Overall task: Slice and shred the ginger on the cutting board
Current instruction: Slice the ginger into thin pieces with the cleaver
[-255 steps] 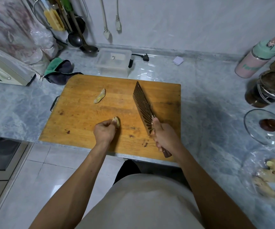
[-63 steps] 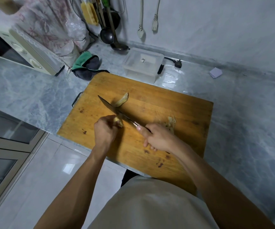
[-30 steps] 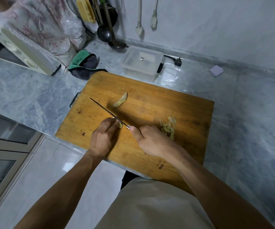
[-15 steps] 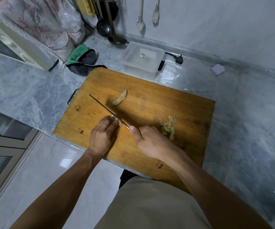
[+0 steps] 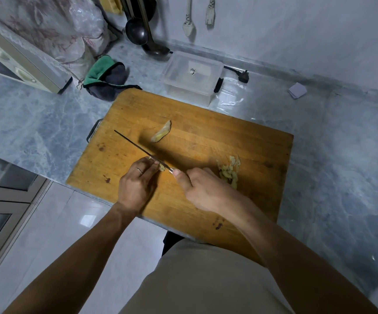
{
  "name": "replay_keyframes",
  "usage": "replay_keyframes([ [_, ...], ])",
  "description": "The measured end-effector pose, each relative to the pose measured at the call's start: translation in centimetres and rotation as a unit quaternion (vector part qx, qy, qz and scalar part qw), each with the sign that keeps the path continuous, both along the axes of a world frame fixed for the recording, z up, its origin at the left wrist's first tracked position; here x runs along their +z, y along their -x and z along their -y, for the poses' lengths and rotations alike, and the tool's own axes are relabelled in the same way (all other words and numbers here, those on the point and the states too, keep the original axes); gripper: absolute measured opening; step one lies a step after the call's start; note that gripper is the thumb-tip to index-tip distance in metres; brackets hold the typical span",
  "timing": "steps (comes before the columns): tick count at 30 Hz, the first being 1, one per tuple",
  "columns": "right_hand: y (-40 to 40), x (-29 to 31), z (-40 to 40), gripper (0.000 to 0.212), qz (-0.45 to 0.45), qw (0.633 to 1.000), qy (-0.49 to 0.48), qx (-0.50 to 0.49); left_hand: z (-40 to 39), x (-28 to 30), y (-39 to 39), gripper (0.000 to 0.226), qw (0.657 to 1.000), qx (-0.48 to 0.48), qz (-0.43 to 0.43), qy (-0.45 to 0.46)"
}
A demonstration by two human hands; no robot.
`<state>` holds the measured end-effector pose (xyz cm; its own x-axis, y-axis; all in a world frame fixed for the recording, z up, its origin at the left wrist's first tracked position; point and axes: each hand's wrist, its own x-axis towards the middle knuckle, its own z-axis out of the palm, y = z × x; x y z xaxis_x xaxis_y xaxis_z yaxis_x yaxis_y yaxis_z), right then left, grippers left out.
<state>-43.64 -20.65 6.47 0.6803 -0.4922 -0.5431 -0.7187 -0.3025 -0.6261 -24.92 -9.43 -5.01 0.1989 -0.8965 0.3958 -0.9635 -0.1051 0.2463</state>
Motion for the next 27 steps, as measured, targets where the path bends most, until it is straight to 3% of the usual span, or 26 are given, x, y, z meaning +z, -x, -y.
replay_keyframes([
  [18,-1.9,-1.2,1.5,0.055,0.001,0.999,-0.006,0.042,0.1,-0.6,0.3,0.022,0.999,0.024,-0.016,0.031],
  [27,-1.0,-4.4,2.5,0.059,0.013,0.999,-0.032,0.017,0.0,-1.9,0.0,0.035,0.998,0.029,-0.051,0.024],
])
